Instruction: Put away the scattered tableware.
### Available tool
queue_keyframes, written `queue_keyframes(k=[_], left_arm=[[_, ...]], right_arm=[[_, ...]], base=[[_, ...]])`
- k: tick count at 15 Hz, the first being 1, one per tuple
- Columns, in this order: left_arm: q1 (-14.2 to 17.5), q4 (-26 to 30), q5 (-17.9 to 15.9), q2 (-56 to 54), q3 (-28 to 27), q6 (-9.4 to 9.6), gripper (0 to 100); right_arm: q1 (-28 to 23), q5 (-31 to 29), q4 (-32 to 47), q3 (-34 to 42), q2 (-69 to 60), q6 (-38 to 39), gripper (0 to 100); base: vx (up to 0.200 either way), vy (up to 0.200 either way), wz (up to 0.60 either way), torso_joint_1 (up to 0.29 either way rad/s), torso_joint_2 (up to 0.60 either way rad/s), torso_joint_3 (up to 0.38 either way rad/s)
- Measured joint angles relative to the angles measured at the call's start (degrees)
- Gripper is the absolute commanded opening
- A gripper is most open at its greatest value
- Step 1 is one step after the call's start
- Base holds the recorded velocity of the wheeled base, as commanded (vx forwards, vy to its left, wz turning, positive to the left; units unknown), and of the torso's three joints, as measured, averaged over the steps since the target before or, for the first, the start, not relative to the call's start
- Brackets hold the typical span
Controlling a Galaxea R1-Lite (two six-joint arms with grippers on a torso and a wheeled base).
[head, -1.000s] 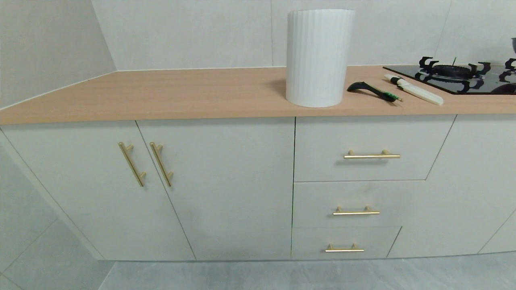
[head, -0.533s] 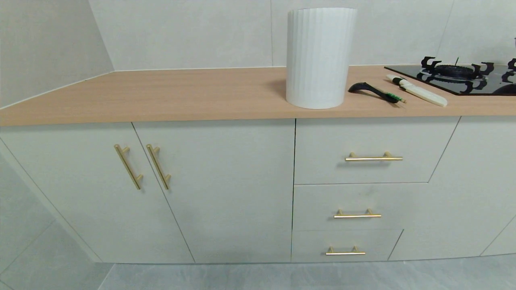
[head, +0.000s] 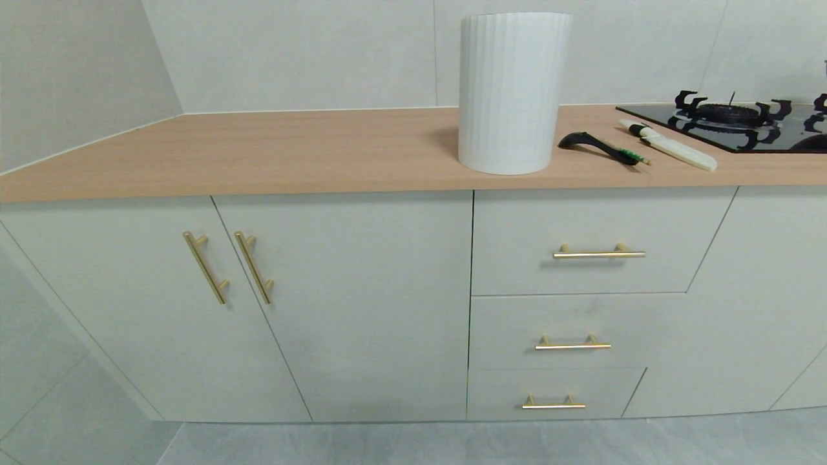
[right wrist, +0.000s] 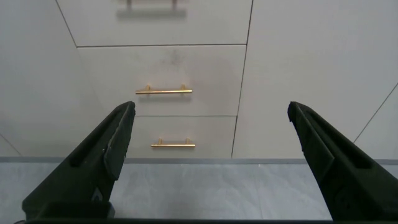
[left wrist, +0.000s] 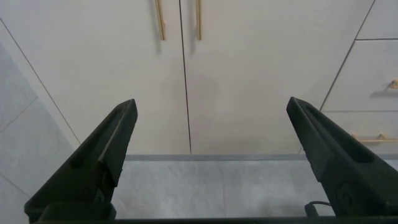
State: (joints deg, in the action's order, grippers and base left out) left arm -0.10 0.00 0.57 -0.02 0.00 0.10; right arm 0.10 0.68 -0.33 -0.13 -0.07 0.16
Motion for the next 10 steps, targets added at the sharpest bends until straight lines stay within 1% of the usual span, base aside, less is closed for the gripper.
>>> queue_keyframes(k=[3, 5, 8, 10], left_arm=[[0.0, 0.0, 0.02, 0.0, 0.0, -0.05, 100], [0.02, 0.0, 0.02, 0.0, 0.0, -0.05, 100], [0.0, 0.0, 0.02, 0.0, 0.0, 0.0, 100], [0.0, 0.0, 0.02, 0.0, 0.0, 0.0, 100]], right_arm=[[0.2, 1.74, 0.15, -4.24, 0.89, 1.1, 100], [0.45, 3.77, 0.71, -6.64, 4.8, 1.15, 100], [2.02, 7.8, 0.54, -7.96, 13.98, 0.93, 100], [4.78, 8.79, -1.34, -8.84, 21.46, 0.93, 100]], base=[[0.0, 0.0, 0.0, 0.0, 0.0, 0.0], [0.0, 0.0, 0.0, 0.0, 0.0, 0.0], [0.0, 0.0, 0.0, 0.0, 0.0, 0.0], [0.0, 0.0, 0.0, 0.0, 0.0, 0.0]])
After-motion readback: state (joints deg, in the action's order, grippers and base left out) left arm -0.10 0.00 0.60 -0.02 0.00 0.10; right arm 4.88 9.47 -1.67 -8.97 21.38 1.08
